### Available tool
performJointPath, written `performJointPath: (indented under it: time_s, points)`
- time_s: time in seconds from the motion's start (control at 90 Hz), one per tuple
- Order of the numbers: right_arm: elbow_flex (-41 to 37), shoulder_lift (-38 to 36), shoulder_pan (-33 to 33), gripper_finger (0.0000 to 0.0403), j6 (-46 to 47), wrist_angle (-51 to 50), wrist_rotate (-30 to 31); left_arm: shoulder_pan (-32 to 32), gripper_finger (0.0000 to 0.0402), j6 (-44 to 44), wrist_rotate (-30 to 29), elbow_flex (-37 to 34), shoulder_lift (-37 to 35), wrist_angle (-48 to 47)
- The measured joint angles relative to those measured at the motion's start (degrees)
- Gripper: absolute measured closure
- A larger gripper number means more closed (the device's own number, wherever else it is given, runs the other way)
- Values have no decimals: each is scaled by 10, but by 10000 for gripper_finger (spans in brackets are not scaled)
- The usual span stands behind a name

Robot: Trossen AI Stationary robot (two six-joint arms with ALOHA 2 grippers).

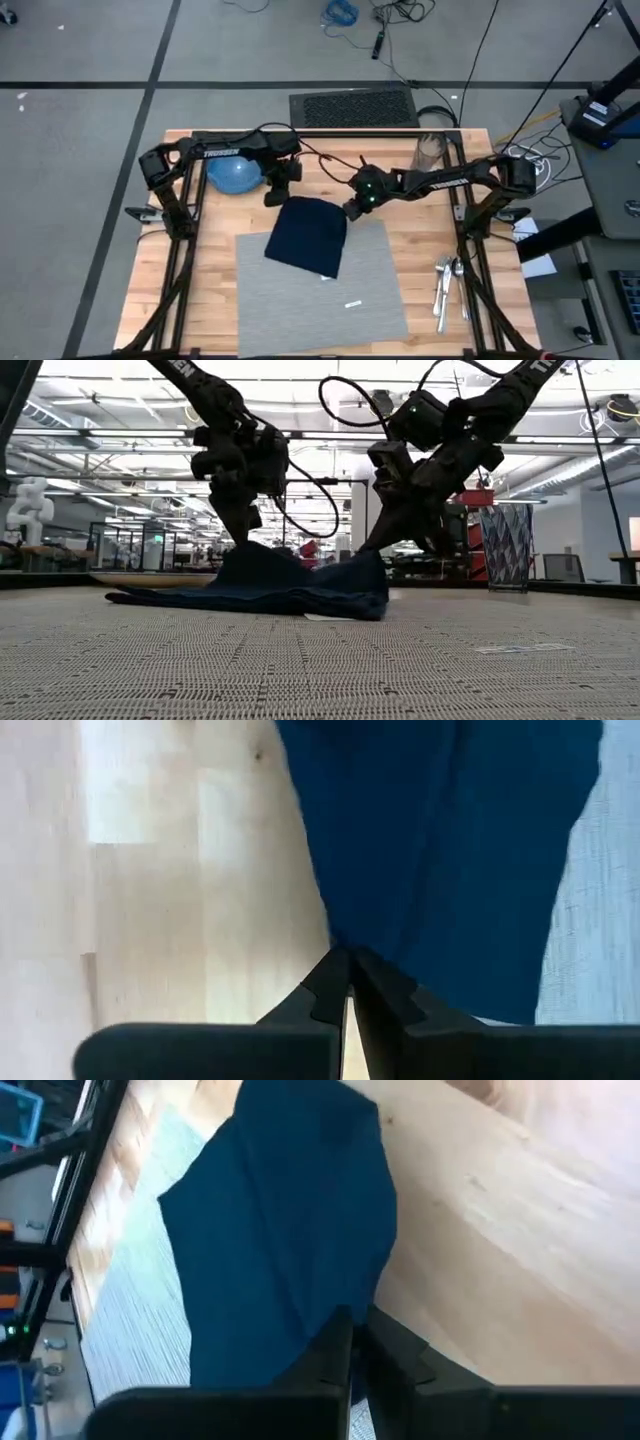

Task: Set table place
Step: Fold the dark blue napkin

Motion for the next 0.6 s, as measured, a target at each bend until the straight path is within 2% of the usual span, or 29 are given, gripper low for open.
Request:
performJointPath:
  time_s: [0.6]
  points:
    - [0, 0, 5, 403, -27, -3, 0, 10, 401, -9, 0, -1, -7, -3]
